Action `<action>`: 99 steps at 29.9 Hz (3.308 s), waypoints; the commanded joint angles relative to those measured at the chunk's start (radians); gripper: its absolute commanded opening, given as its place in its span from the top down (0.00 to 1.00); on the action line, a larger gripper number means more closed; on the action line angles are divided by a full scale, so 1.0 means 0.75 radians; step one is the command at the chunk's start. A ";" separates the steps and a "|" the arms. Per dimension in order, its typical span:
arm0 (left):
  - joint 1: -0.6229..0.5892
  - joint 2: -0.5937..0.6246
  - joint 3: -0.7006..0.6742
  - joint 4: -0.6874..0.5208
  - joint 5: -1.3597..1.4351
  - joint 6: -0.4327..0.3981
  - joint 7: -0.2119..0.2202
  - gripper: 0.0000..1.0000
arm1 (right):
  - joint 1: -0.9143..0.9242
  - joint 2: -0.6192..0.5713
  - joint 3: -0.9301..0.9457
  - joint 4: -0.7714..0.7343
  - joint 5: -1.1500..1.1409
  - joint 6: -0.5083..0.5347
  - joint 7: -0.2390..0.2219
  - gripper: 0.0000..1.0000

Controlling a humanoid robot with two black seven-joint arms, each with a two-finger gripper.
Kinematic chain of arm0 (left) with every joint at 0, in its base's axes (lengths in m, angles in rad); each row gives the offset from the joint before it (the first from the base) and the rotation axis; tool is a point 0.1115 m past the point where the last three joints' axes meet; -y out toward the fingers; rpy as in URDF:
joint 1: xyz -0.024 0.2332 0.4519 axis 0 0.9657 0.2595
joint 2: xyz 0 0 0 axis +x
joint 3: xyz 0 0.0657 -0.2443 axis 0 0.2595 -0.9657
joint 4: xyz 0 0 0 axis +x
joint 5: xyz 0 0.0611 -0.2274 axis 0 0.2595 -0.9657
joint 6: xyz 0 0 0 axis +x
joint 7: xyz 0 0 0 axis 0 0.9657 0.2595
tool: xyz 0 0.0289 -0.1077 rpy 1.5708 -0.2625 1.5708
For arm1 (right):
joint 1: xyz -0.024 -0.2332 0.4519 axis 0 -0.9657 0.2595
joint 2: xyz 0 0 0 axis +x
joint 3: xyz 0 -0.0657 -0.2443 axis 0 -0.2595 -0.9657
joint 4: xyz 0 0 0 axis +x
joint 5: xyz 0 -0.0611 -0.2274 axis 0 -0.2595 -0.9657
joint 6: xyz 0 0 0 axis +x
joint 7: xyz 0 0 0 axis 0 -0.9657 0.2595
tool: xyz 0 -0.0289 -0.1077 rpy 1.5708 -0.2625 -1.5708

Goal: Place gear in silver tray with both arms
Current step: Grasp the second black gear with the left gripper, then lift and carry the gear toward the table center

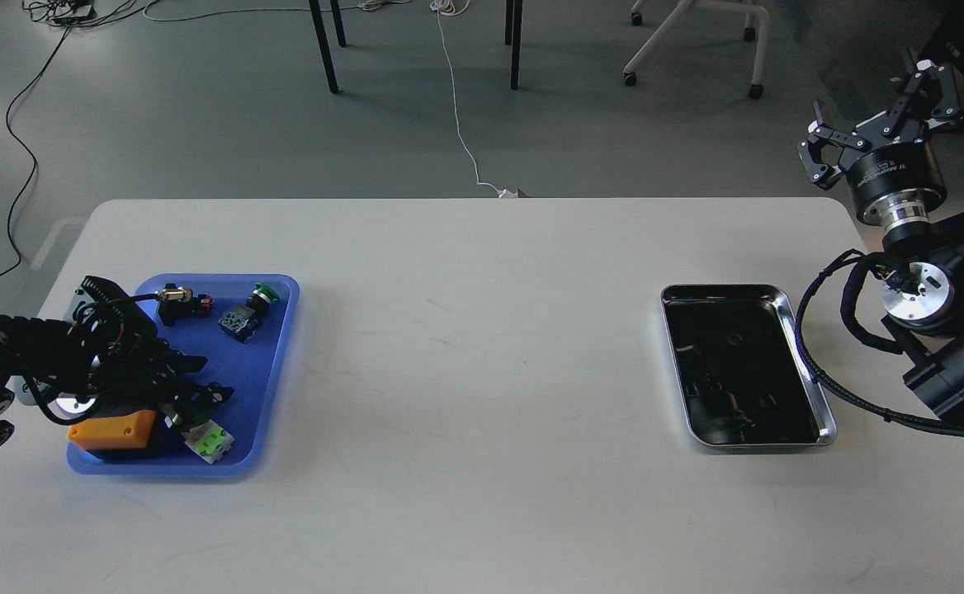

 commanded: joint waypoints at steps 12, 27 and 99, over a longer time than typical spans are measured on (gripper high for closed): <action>0.004 -0.019 0.023 0.033 0.002 0.038 -0.011 0.44 | -0.002 0.008 -0.008 0.002 0.000 0.017 0.000 0.02; 0.010 -0.031 0.027 0.033 -0.002 0.036 -0.011 0.69 | 0.006 0.036 -0.008 0.002 0.000 0.037 0.000 0.02; -0.420 -1.041 0.146 0.149 -0.090 -0.193 0.205 0.76 | -0.241 -0.191 0.047 0.004 0.002 0.143 0.000 0.02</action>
